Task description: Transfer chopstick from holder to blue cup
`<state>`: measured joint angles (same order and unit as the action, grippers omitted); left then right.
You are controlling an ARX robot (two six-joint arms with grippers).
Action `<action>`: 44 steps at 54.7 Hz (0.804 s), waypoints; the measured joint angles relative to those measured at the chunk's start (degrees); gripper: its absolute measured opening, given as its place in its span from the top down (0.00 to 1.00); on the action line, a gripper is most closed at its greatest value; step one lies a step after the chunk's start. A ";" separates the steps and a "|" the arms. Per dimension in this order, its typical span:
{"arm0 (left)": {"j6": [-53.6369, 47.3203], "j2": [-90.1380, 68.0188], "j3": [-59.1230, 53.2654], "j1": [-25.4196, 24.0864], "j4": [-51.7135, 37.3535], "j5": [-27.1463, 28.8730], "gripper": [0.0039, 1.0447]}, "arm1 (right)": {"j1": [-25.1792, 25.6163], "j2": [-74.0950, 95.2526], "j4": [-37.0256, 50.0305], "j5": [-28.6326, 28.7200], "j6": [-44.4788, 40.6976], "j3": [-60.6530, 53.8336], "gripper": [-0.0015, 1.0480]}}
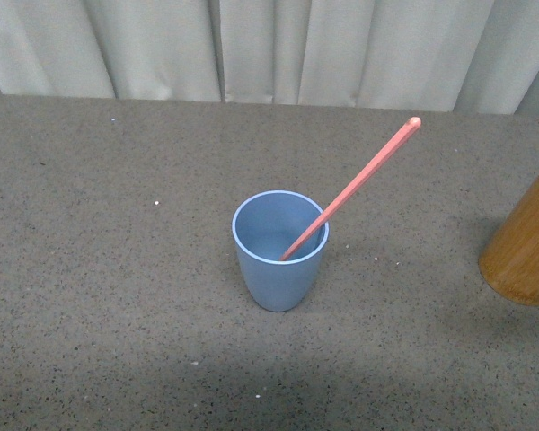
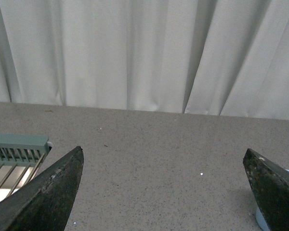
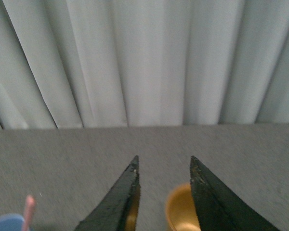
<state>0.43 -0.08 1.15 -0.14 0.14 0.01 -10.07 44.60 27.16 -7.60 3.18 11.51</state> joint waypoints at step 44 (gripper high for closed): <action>0.02 0.04 0.00 0.00 0.00 0.00 0.06 | 9.92 -44.37 -27.08 7.67 -3.04 -11.26 0.60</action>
<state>0.45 -0.03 1.15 -0.14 0.14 0.01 -0.14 0.23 0.08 0.08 0.14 0.25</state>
